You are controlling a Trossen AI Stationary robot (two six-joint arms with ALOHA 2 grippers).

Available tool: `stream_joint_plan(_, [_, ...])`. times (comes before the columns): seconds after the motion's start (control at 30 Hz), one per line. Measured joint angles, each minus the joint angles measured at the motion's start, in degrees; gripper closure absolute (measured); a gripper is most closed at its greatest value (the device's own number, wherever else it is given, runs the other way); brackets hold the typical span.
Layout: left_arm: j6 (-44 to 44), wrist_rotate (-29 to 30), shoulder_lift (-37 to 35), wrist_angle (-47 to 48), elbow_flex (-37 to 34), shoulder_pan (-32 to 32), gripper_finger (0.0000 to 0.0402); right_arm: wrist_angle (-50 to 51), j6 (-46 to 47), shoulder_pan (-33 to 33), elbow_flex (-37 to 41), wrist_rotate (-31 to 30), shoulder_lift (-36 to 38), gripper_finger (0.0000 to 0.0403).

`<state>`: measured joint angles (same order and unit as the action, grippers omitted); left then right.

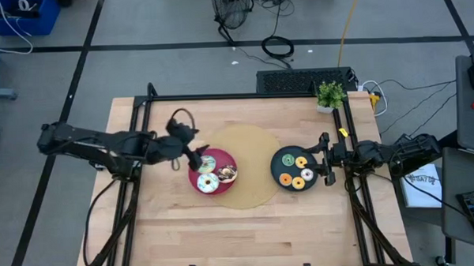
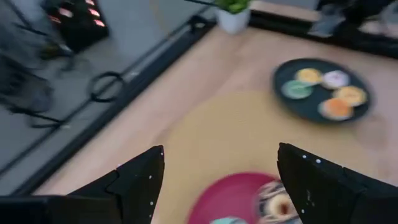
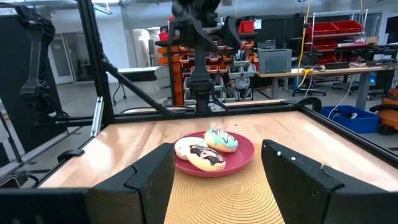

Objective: Pick & Place donuts
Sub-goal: Return to Home Position

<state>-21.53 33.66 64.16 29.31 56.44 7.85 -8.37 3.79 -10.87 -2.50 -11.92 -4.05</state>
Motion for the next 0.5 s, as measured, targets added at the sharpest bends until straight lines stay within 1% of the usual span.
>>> stream_joint_plan(0.07, [-0.1, 3.1, -2.8, -1.6, -3.8, 1.1, 0.0095, 0.0, 0.0, 0.0, 0.0, 0.0, 0.0, 0.0176])
stream_joint_plan(0.17, [0.8, 3.2, -8.6, -8.9, -11.7, 1.2, 0.009, 0.0, 0.0, 0.0, 0.0, 0.0, 0.0, 0.0177])
stream_joint_plan(0.37, [3.8, -2.7, -20.6, -27.5, -30.6, -1.0, 0.0081, 0.0, 0.0, 0.0, 0.0, 0.0, 0.0, 0.0176])
stream_joint_plan(0.5, [4.6, -6.0, -28.4, -36.0, -40.4, -2.6, 0.0082, -0.1, 0.0, 0.0, 0.0, 0.0, 0.0, 0.0176])
